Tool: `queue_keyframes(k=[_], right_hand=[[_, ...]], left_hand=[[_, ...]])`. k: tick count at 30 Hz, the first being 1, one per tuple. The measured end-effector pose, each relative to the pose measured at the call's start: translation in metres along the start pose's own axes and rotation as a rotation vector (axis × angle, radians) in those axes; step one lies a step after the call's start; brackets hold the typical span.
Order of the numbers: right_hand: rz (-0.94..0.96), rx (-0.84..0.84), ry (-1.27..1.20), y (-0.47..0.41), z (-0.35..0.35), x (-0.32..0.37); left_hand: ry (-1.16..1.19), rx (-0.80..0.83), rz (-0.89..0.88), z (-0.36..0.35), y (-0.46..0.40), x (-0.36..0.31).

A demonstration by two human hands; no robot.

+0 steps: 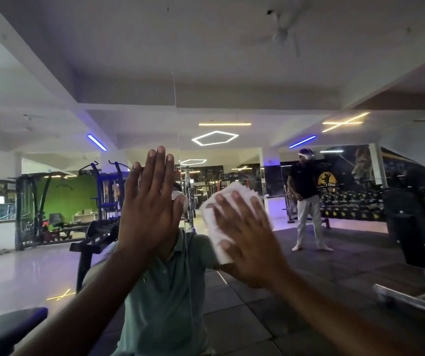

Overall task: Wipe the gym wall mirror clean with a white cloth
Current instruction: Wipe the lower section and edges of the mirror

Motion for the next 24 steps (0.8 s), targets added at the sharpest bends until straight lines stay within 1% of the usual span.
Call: queue_keyframes(k=[1, 2, 4, 5, 6, 7, 8, 10, 11, 12, 13, 14, 15, 16, 17, 18, 19, 20, 21, 22, 24], right_hand=[[-0.026, -0.029, 0.013, -0.004, 0.007, -0.031], [-0.121, -0.080, 0.026, -0.007, 0.018, -0.066], [-0.410, -0.206, 0.054, -0.007, 0.040, -0.126], [-0.540, -0.259, 0.056, -0.006, 0.044, -0.133], [-0.629, -0.309, 0.079, -0.006, 0.041, -0.123], [-0.656, -0.336, 0.099, -0.007, 0.032, -0.098], [-0.613, -0.300, 0.081, -0.009, 0.018, -0.061], [-0.343, -0.123, -0.024, -0.004, -0.010, 0.021], [-0.220, -0.047, -0.049, 0.002, -0.017, 0.046], [-0.130, -0.005, -0.049, 0.005, -0.016, 0.047], [-0.070, 0.002, -0.039, 0.004, -0.010, 0.033], [-0.067, -0.016, -0.022, 0.000, -0.003, 0.008], [-0.119, -0.048, 0.001, -0.005, 0.005, -0.025], [-0.217, -0.105, 0.035, -0.009, 0.015, -0.060], [-0.355, -0.168, 0.071, -0.009, 0.027, -0.091], [-0.493, -0.226, 0.082, -0.006, 0.034, -0.106], [-0.608, -0.274, 0.080, -0.002, 0.034, -0.105], [-0.672, -0.314, 0.084, 0.002, 0.027, -0.088], [-0.666, -0.311, 0.074, 0.008, 0.015, -0.060], [-0.597, -0.270, 0.051, 0.014, 0.003, -0.026], [-0.395, -0.127, 0.006, 0.035, -0.015, 0.028]], left_hand=[[0.003, 0.000, -0.001, 0.000, 0.000, 0.000], [0.007, 0.003, -0.002, 0.001, 0.000, -0.001], [0.019, 0.014, -0.001, 0.001, -0.001, -0.001], [0.023, 0.016, 0.002, 0.002, 0.000, -0.001], [0.026, 0.018, 0.004, 0.002, 0.000, -0.001], [0.026, 0.019, 0.002, 0.002, 0.000, -0.002], [0.022, 0.020, 0.001, 0.003, 0.000, -0.002], [0.013, 0.018, 0.000, 0.003, -0.001, -0.002], [0.011, 0.022, -0.001, 0.003, -0.001, -0.001], [0.015, 0.027, -0.003, 0.003, -0.001, -0.001], [0.018, 0.028, -0.006, 0.003, -0.001, 0.000], [0.017, 0.025, -0.011, 0.003, 0.000, 0.000], [0.014, 0.025, -0.015, 0.003, 0.000, 0.001], [0.012, 0.033, -0.016, 0.003, -0.001, 0.001], [0.013, 0.046, -0.011, 0.002, -0.002, 0.000], [0.014, 0.058, -0.004, 0.002, -0.002, 0.000], [0.013, 0.064, -0.001, 0.002, -0.002, -0.001], [0.011, 0.068, -0.002, 0.002, -0.001, -0.001], [0.009, 0.073, -0.006, 0.002, -0.001, -0.001], [0.008, 0.074, -0.008, 0.002, -0.002, 0.000], [0.009, 0.078, -0.013, 0.002, -0.002, 0.000]])
Point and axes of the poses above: each hand's wrist, its own y-axis away from the middle knuckle, its own z-axis out of the back of the hand, x = y × z, the point moved 6 cm from there along -y, towards the middle knuckle, and after that the axes turned 7 degrees about -y, right-handed, at the moved point
